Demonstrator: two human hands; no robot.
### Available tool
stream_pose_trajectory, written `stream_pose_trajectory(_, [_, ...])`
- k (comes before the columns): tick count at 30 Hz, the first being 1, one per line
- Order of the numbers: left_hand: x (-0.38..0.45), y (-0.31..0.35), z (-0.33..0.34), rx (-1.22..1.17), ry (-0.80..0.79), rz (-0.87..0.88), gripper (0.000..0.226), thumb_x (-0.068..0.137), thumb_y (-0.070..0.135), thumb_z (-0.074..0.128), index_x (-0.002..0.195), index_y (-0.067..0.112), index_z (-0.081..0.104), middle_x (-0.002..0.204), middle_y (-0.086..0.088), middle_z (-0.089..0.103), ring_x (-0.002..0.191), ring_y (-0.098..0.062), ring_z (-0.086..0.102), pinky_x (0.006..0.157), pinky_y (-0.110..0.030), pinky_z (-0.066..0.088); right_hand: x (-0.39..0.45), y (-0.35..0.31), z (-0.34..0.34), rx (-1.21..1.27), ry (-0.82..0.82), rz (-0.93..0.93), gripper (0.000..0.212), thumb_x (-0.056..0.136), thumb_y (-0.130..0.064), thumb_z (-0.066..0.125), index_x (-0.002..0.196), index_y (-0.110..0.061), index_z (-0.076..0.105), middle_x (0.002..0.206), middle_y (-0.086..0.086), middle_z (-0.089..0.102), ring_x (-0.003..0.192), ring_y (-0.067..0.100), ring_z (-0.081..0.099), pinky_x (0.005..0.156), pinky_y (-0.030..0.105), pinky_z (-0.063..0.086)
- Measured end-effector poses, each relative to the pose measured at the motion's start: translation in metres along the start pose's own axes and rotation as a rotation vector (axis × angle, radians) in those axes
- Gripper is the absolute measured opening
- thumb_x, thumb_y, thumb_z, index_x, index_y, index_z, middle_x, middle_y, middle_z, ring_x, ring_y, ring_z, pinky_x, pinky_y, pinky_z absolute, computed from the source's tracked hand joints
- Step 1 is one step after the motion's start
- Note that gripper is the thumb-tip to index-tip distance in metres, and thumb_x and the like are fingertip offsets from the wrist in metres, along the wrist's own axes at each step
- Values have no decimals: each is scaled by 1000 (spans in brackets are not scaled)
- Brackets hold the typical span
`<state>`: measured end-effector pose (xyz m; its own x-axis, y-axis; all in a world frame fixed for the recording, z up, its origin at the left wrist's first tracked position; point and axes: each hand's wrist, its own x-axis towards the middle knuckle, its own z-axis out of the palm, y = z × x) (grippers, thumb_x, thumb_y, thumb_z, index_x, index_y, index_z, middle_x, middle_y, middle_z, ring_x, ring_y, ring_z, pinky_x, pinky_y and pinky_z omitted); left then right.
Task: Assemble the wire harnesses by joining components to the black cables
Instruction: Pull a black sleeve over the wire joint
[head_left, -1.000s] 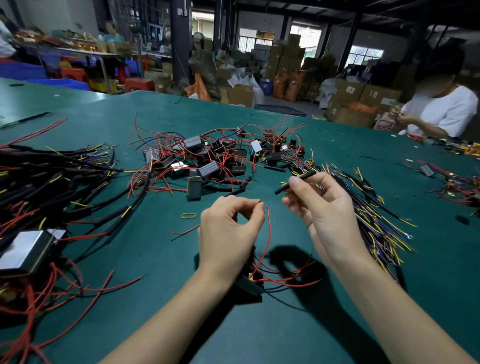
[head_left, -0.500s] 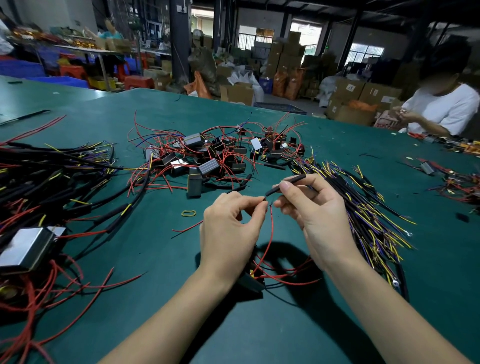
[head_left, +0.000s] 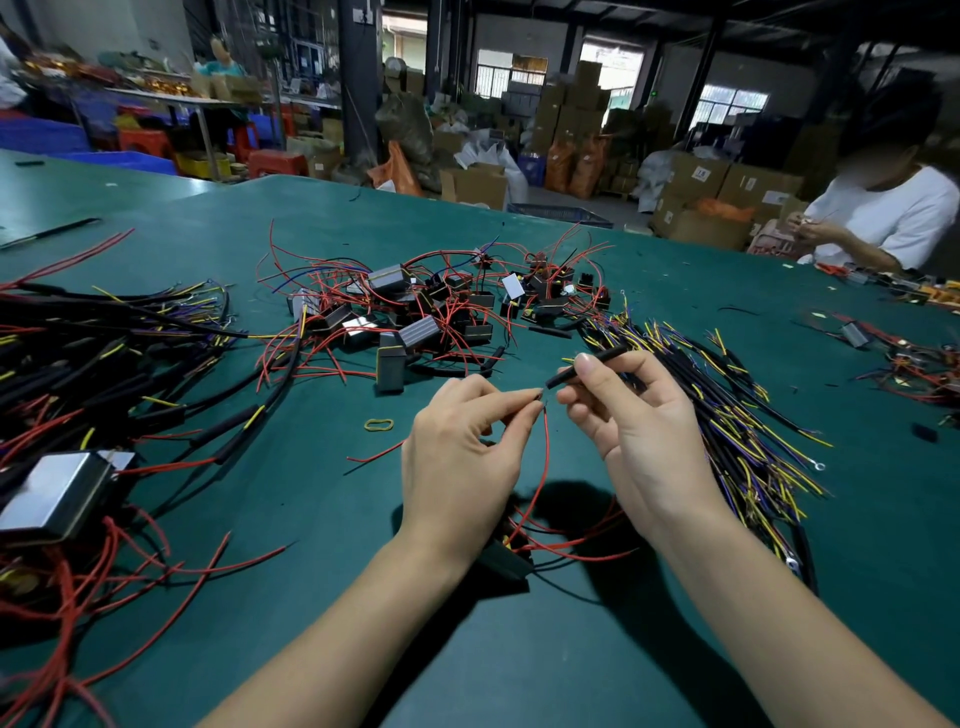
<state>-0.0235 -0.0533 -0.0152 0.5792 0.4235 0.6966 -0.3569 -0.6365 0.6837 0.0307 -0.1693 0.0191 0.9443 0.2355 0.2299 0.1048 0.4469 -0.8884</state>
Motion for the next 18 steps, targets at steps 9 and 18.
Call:
stream_pose_trajectory(9, [1,0,-2,51,-22,44,8,82,22,72,87,19,78,68,1,56,67,-17,53,55,-40,46,3,-4,-1,25,-15,63,21,84,-4,65,72,-16,53,70,9,68,60,15,66,55,17,52])
stream_pose_trajectory(18, [2,-1,-3,43,-30,43,9,82,23,71,88,20,78,68,2,55,67,-16,53,54,-40,46,2,-4,0,-35,-24,22,25,85,-4,64,67,-18,54,68,8,69,59,16,66,55,18,52])
